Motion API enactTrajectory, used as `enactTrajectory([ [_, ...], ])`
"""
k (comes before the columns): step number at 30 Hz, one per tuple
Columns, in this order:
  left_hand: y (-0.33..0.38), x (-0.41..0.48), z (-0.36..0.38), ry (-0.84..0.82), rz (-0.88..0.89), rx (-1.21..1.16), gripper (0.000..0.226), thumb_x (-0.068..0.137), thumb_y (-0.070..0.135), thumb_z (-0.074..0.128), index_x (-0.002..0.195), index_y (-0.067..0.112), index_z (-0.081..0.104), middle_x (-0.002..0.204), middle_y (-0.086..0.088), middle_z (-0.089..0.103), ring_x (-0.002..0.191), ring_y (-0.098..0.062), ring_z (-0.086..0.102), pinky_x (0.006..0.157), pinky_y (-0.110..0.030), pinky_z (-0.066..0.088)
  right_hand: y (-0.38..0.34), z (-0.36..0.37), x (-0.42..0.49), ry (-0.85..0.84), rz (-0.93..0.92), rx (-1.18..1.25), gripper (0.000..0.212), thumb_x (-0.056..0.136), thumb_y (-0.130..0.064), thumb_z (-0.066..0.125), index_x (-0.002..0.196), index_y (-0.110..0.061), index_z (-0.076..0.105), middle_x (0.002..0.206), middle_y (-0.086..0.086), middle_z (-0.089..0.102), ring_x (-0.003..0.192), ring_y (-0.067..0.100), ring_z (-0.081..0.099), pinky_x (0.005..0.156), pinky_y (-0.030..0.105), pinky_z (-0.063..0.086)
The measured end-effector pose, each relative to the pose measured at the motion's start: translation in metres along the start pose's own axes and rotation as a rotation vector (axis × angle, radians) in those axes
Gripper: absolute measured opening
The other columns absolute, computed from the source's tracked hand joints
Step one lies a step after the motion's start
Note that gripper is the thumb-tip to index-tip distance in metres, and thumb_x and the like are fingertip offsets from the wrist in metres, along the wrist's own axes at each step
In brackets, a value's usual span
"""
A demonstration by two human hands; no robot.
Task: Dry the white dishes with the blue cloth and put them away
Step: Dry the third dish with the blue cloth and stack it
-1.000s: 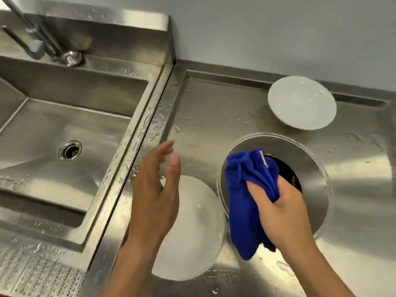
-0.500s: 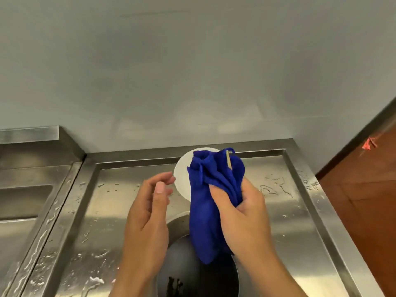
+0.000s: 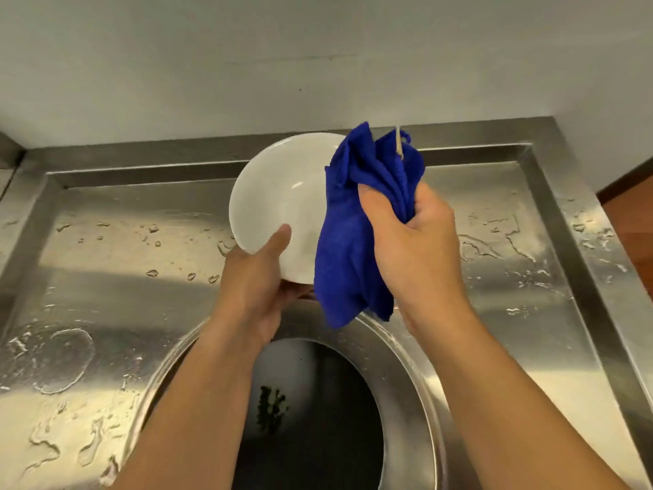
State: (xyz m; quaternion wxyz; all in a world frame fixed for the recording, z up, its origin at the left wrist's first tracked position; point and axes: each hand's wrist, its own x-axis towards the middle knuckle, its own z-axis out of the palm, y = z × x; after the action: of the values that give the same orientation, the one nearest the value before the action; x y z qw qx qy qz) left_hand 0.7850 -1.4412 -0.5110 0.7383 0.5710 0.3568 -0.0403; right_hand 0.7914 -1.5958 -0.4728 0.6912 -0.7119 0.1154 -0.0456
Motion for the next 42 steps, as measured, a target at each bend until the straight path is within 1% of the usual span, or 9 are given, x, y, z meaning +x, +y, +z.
enactTrajectory([
  [6, 0.010, -0.008, 0.012, 0.049, 0.029, -0.070, 0.036, 0.103, 0.002, 0.057, 0.137, 0.012, 0.058, 0.120, -0.012, 0.075, 0.102, -0.032, 0.075, 0.055, -0.034, 0.064, 0.000, -0.014, 0.005, 0.044, 0.002, -0.104, 0.007, 0.091, -0.027, 0.069, 0.088, -0.030, 0.064, 0.073, -0.013, 0.067, 0.060, -0.002, 0.059, 0.055, 0.015, 0.046],
  [13, 0.047, -0.094, -0.011, -0.132, 0.160, -0.104, 0.033, 0.099, 0.045, 0.057, 0.131, 0.039, 0.063, 0.109, 0.009, 0.083, 0.092, -0.014, 0.082, 0.062, -0.036, 0.066, -0.045, -0.006, -0.002, -0.038, -0.224, -0.560, 0.011, 0.096, -0.019, 0.061, 0.106, -0.022, 0.058, 0.101, 0.005, 0.056, 0.074, 0.003, 0.049, 0.067, 0.002, 0.037],
  [22, 0.093, -0.166, -0.066, -0.063, 0.359, -0.070, 0.040, 0.085, 0.052, 0.062, 0.121, 0.038, 0.072, 0.112, 0.004, 0.083, 0.107, -0.017, 0.079, 0.075, -0.028, 0.065, -0.095, 0.029, -0.080, -0.761, -0.240, -0.563, 0.018, 0.085, -0.037, 0.070, 0.075, -0.034, 0.055, 0.080, -0.008, 0.060, 0.070, 0.008, 0.060, 0.059, 0.024, 0.044],
  [26, 0.082, -0.199, -0.095, -0.092, 0.368, 0.031, 0.029, 0.088, 0.064, 0.063, 0.116, 0.062, 0.070, 0.121, 0.016, 0.079, 0.111, -0.009, 0.076, 0.080, -0.032, 0.064, -0.101, 0.015, -0.086, -0.418, -0.443, -0.977, 0.024, 0.087, -0.031, 0.069, 0.105, -0.017, 0.063, 0.103, 0.003, 0.056, 0.083, 0.029, 0.061, 0.071, 0.045, 0.055],
  [29, 0.067, -0.223, -0.104, -0.080, 0.291, -0.088, 0.036, 0.083, 0.057, 0.063, 0.117, 0.050, 0.074, 0.118, 0.011, 0.081, 0.107, -0.010, 0.078, 0.076, -0.030, 0.065, -0.121, 0.044, -0.107, -0.250, -0.541, -0.675, 0.028, 0.089, -0.027, 0.068, 0.113, -0.014, 0.061, 0.104, 0.005, 0.060, 0.089, 0.024, 0.061, 0.078, 0.038, 0.054],
  [32, 0.074, -0.233, -0.121, -0.069, 0.282, -0.143, 0.048, 0.085, 0.053, 0.057, 0.128, 0.038, 0.070, 0.119, 0.004, 0.082, 0.107, -0.013, 0.079, 0.074, -0.027, 0.065, -0.137, 0.073, -0.148, -0.620, -0.348, -0.368, 0.013, 0.089, -0.035, 0.066, 0.099, -0.028, 0.063, 0.089, -0.013, 0.067, 0.085, 0.004, 0.062, 0.072, 0.013, 0.048],
  [35, 0.089, -0.241, -0.151, -0.016, 0.332, -0.153, 0.049, 0.083, 0.055, 0.058, 0.128, 0.037, 0.069, 0.115, 0.001, 0.083, 0.103, -0.016, 0.080, 0.074, -0.029, 0.065, -0.133, 0.062, -0.170, -0.903, -0.426, -0.714, 0.017, 0.087, -0.039, 0.066, 0.088, -0.025, 0.057, 0.087, -0.009, 0.062, 0.080, 0.012, 0.063, 0.068, 0.031, 0.051],
  [39, 0.079, -0.261, -0.171, 0.005, 0.338, -0.115, 0.054, 0.078, 0.061, 0.059, 0.130, 0.048, 0.065, 0.115, 0.013, 0.081, 0.102, -0.009, 0.079, 0.073, -0.031, 0.065, -0.137, 0.050, -0.158, -0.532, -0.603, -1.191, 0.023, 0.092, -0.034, 0.063, 0.109, -0.019, 0.058, 0.111, 0.001, 0.054, 0.085, 0.033, 0.065, 0.065, 0.041, 0.051],
  [42, 0.069, -0.273, -0.170, -0.001, 0.251, -0.181, 0.058, 0.079, 0.060, 0.057, 0.131, 0.036, 0.067, 0.116, 0.008, 0.082, 0.104, -0.014, 0.080, 0.075, -0.037, 0.065, -0.152, 0.087, -0.175, -0.361, -0.701, -0.911, 0.027, 0.094, -0.029, 0.064, 0.114, -0.012, 0.059, 0.110, 0.006, 0.058, 0.082, 0.032, 0.062, 0.060, 0.037, 0.044],
])
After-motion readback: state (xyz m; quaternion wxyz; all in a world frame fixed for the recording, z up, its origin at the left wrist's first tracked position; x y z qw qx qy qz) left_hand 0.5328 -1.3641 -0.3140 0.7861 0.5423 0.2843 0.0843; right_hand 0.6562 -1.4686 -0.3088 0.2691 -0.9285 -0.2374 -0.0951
